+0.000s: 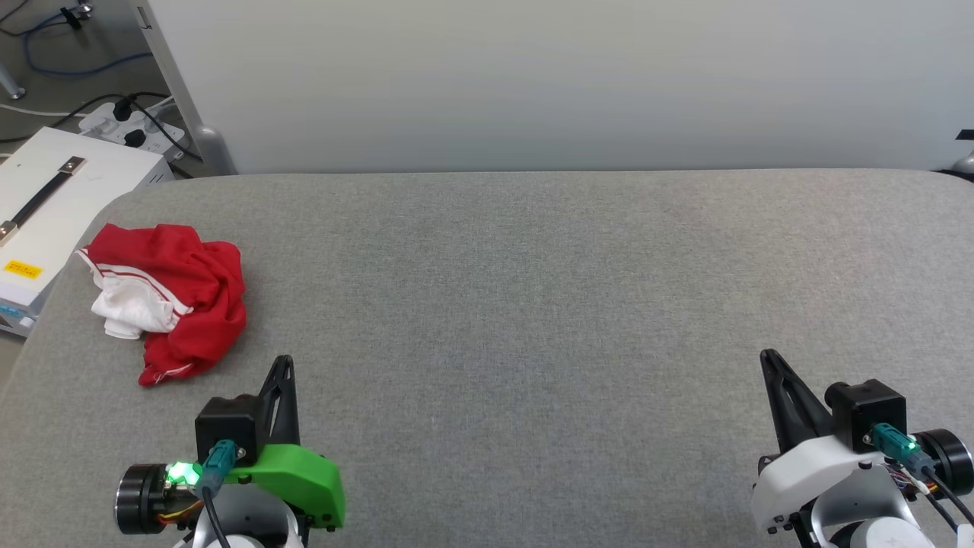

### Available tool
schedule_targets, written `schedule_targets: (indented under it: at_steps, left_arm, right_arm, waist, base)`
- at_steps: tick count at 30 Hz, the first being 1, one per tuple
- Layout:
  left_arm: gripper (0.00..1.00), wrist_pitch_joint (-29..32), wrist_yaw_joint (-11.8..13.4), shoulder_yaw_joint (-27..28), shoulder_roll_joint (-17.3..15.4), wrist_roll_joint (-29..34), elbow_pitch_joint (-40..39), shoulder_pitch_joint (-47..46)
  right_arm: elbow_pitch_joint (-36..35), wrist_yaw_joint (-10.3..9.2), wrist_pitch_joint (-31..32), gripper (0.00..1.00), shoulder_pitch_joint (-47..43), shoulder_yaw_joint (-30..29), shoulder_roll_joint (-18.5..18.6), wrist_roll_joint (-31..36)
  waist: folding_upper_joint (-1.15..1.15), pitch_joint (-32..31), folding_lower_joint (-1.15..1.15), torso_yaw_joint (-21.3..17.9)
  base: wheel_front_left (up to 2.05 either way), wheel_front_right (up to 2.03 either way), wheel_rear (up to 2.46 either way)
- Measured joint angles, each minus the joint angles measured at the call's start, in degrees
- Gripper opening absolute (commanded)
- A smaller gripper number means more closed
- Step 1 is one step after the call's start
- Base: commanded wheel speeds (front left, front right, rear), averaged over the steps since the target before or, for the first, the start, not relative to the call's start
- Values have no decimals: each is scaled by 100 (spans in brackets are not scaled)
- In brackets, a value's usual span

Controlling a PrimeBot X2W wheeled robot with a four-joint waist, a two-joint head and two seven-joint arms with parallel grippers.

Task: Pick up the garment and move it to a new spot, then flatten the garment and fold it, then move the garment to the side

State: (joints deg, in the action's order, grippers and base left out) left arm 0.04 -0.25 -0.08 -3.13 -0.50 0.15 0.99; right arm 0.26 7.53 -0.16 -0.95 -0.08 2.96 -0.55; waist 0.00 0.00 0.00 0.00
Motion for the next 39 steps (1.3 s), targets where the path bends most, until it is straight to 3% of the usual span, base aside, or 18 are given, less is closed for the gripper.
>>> schedule_targets:
  at_steps: [20, 21, 39]
  left_arm:
    - [0, 0, 0, 1, 0, 0, 0, 0]
    - [100, 1, 0, 0, 0, 0, 0, 0]
    - [100, -111, 33, 15, -1, -108, -23, 7]
  right_arm:
    - [0, 0, 0, 0, 0, 0, 0, 0]
    - [1, 0, 0, 100, -1, 0, 0, 0]
    - [-47, 0, -113, 100, -3, -51, 1, -148]
  waist:
    - [0, 0, 0, 0]
    - [0, 0, 0, 0]
    - [0, 24, 0, -6]
  base:
    - [0, 0, 0]
    - [0, 0, 0]
    - [0, 0, 0]
